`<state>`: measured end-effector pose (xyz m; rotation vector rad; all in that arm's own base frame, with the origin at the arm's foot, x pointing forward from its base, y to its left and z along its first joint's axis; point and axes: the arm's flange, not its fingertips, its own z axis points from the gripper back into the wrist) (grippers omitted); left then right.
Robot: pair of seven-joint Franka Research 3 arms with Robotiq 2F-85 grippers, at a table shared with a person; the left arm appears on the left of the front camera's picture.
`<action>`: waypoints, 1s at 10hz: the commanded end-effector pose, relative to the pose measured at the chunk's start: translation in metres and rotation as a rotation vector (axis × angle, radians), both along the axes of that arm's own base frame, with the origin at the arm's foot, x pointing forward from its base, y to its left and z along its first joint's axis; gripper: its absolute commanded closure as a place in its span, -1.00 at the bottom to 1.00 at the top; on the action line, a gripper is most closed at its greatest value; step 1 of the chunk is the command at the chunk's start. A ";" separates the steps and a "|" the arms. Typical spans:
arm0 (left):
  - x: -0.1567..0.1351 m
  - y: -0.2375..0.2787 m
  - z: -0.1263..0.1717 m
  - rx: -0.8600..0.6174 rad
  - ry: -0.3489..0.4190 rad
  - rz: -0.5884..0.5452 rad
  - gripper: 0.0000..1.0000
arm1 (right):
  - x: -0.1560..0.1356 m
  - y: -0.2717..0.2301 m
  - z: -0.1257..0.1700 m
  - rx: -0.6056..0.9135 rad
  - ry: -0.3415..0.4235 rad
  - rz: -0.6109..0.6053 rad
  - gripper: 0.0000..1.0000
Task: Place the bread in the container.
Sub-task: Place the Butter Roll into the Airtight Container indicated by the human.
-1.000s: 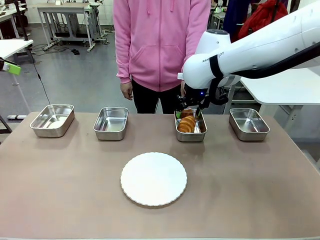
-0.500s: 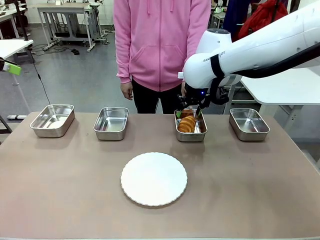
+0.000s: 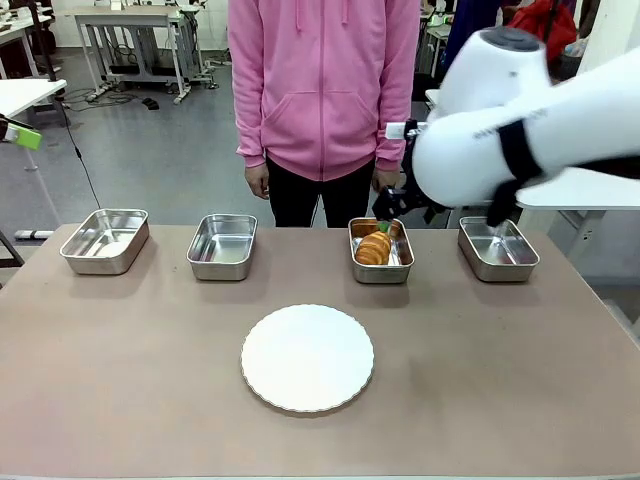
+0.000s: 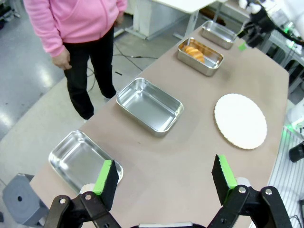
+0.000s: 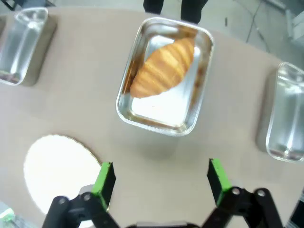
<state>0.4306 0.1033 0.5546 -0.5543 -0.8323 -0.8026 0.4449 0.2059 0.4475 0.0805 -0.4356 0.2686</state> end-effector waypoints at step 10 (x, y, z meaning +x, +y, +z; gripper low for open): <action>-0.001 0.000 0.000 -0.006 0.002 -0.003 -1.00 | -0.083 -0.019 -0.005 0.007 -0.084 0.016 -1.00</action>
